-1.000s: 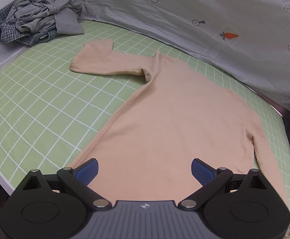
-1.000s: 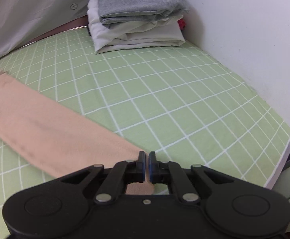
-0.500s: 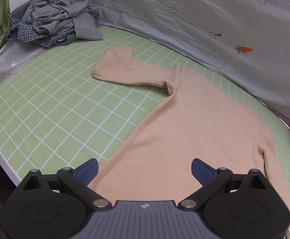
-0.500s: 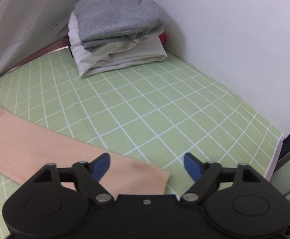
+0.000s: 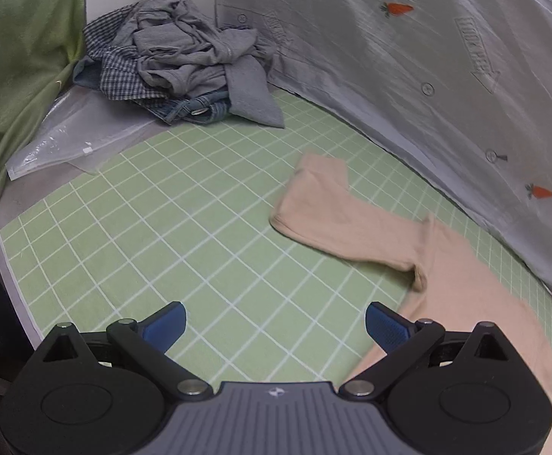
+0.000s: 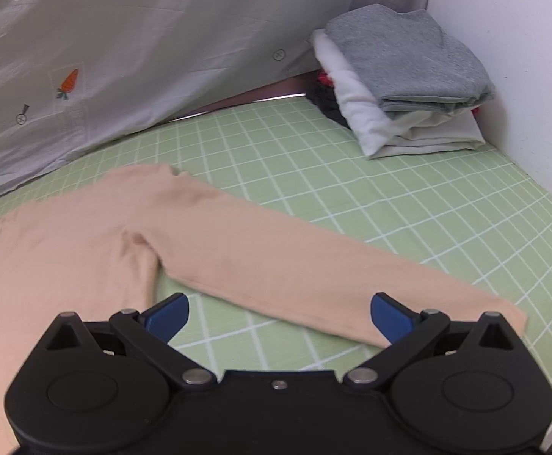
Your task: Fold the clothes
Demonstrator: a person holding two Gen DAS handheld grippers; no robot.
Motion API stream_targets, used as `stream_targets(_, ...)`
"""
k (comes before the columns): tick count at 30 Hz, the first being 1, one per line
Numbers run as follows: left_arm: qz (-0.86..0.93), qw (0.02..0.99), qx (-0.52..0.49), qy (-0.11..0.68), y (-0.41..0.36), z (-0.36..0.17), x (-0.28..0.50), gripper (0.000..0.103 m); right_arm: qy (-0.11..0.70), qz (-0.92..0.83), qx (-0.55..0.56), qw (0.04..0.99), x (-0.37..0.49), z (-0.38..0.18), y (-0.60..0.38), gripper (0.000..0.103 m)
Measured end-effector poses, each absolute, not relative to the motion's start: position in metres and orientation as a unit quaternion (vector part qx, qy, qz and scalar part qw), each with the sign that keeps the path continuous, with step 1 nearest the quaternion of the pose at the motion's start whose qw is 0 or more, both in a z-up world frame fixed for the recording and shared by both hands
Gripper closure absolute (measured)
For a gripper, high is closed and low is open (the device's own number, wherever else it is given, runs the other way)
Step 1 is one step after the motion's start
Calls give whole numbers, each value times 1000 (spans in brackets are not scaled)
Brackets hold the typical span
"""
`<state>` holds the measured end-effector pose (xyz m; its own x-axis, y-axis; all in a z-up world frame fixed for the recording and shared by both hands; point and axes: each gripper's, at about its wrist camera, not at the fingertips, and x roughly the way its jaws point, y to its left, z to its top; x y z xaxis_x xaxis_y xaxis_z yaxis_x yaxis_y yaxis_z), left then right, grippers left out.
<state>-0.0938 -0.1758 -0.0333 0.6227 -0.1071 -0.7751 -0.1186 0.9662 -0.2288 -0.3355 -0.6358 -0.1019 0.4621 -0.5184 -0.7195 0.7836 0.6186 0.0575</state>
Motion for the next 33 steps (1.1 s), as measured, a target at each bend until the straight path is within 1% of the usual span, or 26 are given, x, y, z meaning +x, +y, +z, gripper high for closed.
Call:
stream_targets(4,14,893,-132,429,-161,-37,-55,3,345,-382,190,836,-306,-99,-619,0)
stream_targets(9,4,895,-128,428,-158,-48,-17,3,342,-391,203,830,-273,-94,-621,0)
stream_targets(13,2,884,-114,454,-168,-71,27,3,340,-380,208,835,-246,-97,-626,0)
stream_targets(16,-15,874,-110,473,-177,-86,56,3,360,-394,215,818,-224,-105,-630,0)
stream_targets(19,-43,868,-96,486,-190,-101,83,5,375,-399,209,810,-211,-106,-629,0)
stream_targets(24,-70,861,-73,498,-204,-121,112,30,404,-413,192,794,-201,-110,-627,0)
stream_targets(28,-77,868,-75,485,-202,-121,127,31,416,-421,198,782,-198,-113,-628,0)
stream_targets(33,-56,874,-109,469,-182,-119,158,32,428,-418,185,780,-192,-113,-628,0)
